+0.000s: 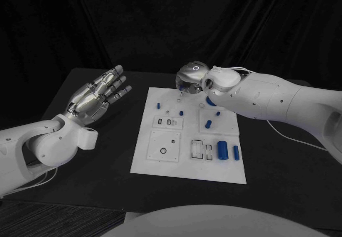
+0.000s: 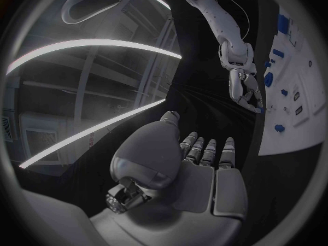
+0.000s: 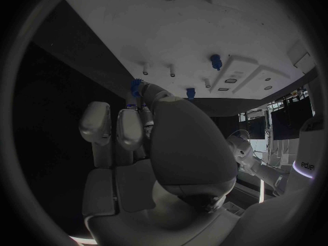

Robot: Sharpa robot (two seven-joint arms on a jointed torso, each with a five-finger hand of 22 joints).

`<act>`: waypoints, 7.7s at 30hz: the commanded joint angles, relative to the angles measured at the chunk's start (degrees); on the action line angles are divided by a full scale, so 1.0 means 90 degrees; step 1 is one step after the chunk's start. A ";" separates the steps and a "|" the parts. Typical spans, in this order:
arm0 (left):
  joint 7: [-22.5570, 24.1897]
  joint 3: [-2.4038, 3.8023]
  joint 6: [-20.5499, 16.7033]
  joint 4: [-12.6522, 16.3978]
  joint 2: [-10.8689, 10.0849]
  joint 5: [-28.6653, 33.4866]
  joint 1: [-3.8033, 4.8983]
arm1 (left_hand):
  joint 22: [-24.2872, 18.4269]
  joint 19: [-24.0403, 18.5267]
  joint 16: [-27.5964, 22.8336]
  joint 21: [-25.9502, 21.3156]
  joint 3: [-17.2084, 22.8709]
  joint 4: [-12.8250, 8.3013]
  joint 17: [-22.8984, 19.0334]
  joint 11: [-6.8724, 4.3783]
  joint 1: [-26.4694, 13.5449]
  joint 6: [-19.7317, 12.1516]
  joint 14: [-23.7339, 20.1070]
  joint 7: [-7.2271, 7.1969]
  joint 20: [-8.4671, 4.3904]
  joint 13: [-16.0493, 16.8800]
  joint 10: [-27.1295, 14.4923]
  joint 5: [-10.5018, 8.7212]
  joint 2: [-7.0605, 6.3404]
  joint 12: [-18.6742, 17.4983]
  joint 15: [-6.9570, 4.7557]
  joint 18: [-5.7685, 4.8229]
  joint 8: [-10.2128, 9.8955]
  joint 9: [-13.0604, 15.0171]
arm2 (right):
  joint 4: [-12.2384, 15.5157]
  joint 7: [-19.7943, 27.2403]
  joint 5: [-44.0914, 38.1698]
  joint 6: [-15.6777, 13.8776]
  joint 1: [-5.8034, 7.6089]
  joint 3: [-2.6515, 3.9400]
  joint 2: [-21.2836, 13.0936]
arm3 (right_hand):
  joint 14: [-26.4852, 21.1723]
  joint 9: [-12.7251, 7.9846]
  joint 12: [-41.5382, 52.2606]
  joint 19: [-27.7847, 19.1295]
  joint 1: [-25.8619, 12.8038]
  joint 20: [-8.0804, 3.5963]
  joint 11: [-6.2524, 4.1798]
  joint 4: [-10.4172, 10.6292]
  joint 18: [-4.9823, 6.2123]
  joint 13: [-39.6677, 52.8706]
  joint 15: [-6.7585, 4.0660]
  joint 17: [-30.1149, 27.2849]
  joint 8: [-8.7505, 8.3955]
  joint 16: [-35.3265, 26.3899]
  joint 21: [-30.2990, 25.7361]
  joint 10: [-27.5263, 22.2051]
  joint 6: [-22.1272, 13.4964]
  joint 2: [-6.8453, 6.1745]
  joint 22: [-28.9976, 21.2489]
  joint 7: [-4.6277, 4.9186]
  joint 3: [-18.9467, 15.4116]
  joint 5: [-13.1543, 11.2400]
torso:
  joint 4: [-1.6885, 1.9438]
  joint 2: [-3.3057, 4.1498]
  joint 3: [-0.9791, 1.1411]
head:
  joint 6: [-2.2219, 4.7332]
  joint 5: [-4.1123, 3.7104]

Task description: Assemble the parts on the task board

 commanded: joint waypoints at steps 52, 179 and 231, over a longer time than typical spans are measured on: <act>-0.0079 0.0006 0.0239 -0.0102 0.0113 -0.0018 0.0018 | -0.0004 0.0074 0.0053 0.0073 0.0255 -0.0034 -0.0001 0.0050 0.0103 0.0073 0.0037 0.0029 0.0050 0.0032 0.0019 0.0068 -0.0045 0.0116 0.0089 0.0005 0.0114 0.0107 | 0.0029 -0.0235 -0.0015 0.0476 -0.0092 0.0003 -0.0019 | -0.0076 0.0091 -0.0042 -0.0010 -0.0171 0.0019 -0.0033 -0.0098 -0.0096 0.0087 0.0070 -0.0082 -0.0170 -0.0108 0.0093 0.0274 -0.0195 0.0063 0.0065 0.0063 0.0230 0.0082 | 0.0012 -0.0025 -0.0008 | -0.0001 -0.0022; -0.0245 0.0004 0.0446 -0.0404 0.0241 -0.0018 -0.0011 | 0.0000 0.0085 0.0096 0.0083 0.0376 -0.0075 0.0008 0.0137 0.0211 0.0252 0.0045 0.0137 0.0066 0.0038 0.0023 0.0158 -0.0052 0.0150 0.0116 0.0001 0.0160 0.0126 | 0.1944 -0.1266 -0.0015 0.1105 0.0023 -0.0001 -0.2439 | 0.0772 -0.0017 0.9212 0.1232 -0.1517 -0.0235 -0.0474 0.1002 -0.0518 0.9595 -0.0211 0.3686 -0.0338 0.2013 0.1422 0.2828 -0.1415 -0.0199 0.2135 -0.0155 -0.0849 0.0544 | 0.0003 -0.0051 -0.0002 | -0.0001 -0.0030; -0.0289 0.0003 0.0492 -0.0435 0.0235 -0.0018 -0.0028 | 0.0004 0.0095 0.0110 0.0091 0.0410 -0.0092 0.0011 0.0140 0.0236 0.0243 0.0050 0.0134 0.0079 0.0039 0.0025 0.0180 -0.0049 0.0158 0.0135 -0.0003 0.0157 0.0123 | 0.1650 -0.0966 0.0042 0.0917 -0.0182 0.0000 -0.2197 | 0.0772 0.0419 0.9212 0.1243 -0.1314 -0.0284 -0.0554 0.0837 -0.0520 0.9595 -0.0269 0.3686 0.0208 0.2013 0.1403 0.2828 -0.0731 0.0031 0.2189 -0.0263 -0.0734 0.0715 | 0.0000 -0.0057 0.0005 | -0.0001 0.0001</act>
